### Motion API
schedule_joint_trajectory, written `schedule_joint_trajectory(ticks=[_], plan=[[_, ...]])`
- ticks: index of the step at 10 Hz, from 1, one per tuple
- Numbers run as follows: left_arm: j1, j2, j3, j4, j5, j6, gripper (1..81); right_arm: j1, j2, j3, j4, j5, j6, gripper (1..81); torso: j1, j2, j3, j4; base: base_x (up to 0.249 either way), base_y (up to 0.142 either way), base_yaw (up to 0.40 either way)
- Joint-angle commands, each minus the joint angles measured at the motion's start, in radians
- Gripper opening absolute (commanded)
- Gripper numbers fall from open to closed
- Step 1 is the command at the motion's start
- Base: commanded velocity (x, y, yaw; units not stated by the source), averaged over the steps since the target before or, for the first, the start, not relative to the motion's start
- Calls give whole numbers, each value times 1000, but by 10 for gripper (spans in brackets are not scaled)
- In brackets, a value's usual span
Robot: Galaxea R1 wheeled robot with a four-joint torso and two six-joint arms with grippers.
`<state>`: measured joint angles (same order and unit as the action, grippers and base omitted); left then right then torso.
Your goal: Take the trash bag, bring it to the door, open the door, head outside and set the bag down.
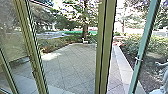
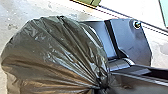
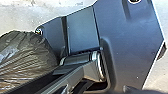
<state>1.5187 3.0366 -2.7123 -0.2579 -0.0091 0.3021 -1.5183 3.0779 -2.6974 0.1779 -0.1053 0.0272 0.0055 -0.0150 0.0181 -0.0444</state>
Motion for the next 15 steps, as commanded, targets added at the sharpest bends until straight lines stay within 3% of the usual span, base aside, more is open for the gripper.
schedule_joint_trajectory(ticks=[1,8,15], plan=[[-56,4,2,6,60,5,10,52,11,9,-3,-59,-3,811,0,0,0,0,0,0,0],[-56,1,0,6,66,6,10,46,14,9,-5,-57,-4,811,0,0,0,0,0,0,-13],[-56,2,0,5,67,6,10,45,15,7,-5,-57,-4,811,0,0,0,0,0,0,-180]])
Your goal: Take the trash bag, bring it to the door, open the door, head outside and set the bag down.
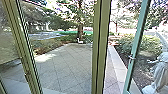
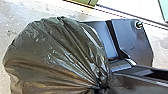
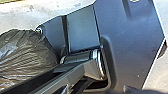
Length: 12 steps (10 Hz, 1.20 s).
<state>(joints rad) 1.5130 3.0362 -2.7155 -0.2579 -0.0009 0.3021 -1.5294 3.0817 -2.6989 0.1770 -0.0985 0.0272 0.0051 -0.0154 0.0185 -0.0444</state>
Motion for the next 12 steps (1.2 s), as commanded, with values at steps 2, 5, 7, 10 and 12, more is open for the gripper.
schedule_joint_trajectory(ticks=[2,5,7,10,12], plan=[[-50,1,3,5,59,6,10,56,11,9,-4,-63,-4,811,0,0,0,0,0,0,-198],[-50,1,3,5,59,6,10,56,11,9,-4,-63,-4,811,0,0,0,0,0,0,-203],[-50,1,3,5,59,5,10,56,13,9,-2,-53,-3,811,0,0,0,0,0,0,-204],[-50,1,3,5,59,5,10,54,13,9,-4,-53,-3,811,0,0,0,0,0,0,-200],[-50,1,3,5,59,5,10,54,14,9,-4,-53,-4,811,0,0,0,0,0,0,-180]])
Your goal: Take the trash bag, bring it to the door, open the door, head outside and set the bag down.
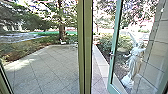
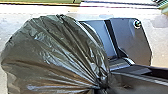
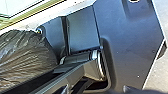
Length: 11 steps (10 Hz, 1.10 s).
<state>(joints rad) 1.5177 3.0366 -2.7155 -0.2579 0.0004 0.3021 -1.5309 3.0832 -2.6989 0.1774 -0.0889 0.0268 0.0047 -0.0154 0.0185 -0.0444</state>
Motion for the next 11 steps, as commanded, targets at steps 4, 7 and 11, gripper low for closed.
schedule_joint_trajectory(ticks=[4,7,11], plan=[[-56,-1,3,6,59,5,10,57,16,9,-4,-61,-4,811,0,0,0,0,0,0,-53],[-55,1,3,8,59,6,10,59,18,10,-4,-61,-2,811,0,0,0,0,0,0,0],[-58,-1,3,6,56,12,10,57,18,9,-4,-63,-2,811,0,0,0,0,0,0,0]])
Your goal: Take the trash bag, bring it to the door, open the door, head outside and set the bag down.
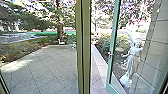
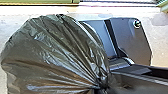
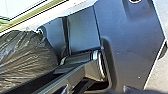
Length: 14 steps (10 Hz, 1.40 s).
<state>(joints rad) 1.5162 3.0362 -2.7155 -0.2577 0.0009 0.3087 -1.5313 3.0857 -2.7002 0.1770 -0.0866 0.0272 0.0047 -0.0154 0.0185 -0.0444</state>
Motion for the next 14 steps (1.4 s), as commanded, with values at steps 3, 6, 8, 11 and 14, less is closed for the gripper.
schedule_joint_trajectory(ticks=[3,6,8,11,14], plan=[[-58,4,-6,6,51,6,10,58,15,10,-2,-64,-3,811,0,0,0,0,0,0,0],[-57,4,-6,6,51,7,10,56,13,10,-2,-64,-3,811,0,0,0,0,0,0,0],[-57,4,-6,6,51,7,10,56,13,10,-2,-64,-3,811,0,0,0,0,0,0,0],[-57,4,-6,6,51,7,10,56,13,10,-2,-62,-3,811,0,0,0,0,0,-72,0],[-58,6,-6,6,51,7,10,56,13,8,-2,-62,-3,811,0,0,0,0,0,-80,0]])
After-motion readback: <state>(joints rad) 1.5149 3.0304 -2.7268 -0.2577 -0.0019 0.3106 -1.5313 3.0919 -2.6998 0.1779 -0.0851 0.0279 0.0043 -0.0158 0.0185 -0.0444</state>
